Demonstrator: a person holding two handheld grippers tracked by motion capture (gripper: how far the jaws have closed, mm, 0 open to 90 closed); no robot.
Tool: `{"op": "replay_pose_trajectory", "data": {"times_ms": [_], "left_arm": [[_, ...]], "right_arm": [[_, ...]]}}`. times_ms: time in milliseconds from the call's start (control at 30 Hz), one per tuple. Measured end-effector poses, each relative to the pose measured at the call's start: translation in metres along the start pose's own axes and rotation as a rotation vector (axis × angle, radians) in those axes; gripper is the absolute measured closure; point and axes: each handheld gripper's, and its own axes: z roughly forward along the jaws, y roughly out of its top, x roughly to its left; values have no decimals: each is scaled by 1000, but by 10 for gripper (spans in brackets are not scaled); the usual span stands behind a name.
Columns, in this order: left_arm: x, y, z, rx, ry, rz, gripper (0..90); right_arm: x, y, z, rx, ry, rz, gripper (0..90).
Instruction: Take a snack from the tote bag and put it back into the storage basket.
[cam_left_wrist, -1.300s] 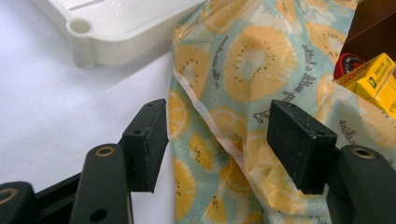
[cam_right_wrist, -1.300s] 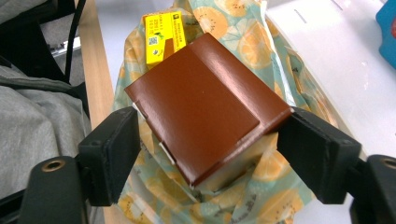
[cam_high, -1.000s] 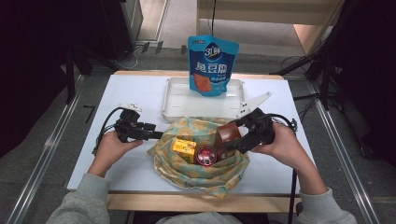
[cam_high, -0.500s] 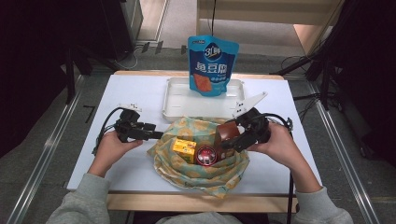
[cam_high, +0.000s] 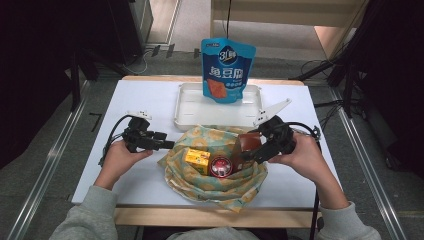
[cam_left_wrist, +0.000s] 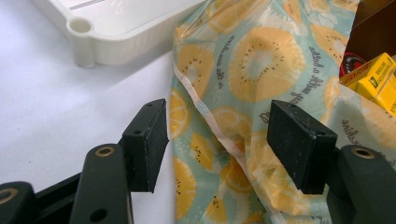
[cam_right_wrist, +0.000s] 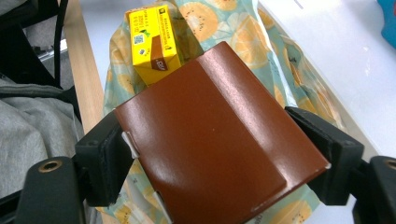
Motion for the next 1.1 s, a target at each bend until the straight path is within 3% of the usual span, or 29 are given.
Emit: {"op": "replay_pose_trajectory", "data": {"times_ms": [133,233,400,767,867,1100], "left_arm": [[0,0,0,-1,2,-3,386],[0,0,0,2,1,-2,386],[0,0,0,3,1,-2,386],[1,0,0,2,2,-5,386],[1,-1,0,0,1,-9,386],[0,0,0,-1,1,-2,386]], "right_arm": [[-1,0,-2,4,-4,21,219],[-1,0,1,-3,5,5,213],[1,0,3,-4,28,-67,201],[-4,-4,8,17,66,-75,177],[-4,-4,3,-2,71,-86,188],[0,-2,2,-6,45,-127,214]]}}
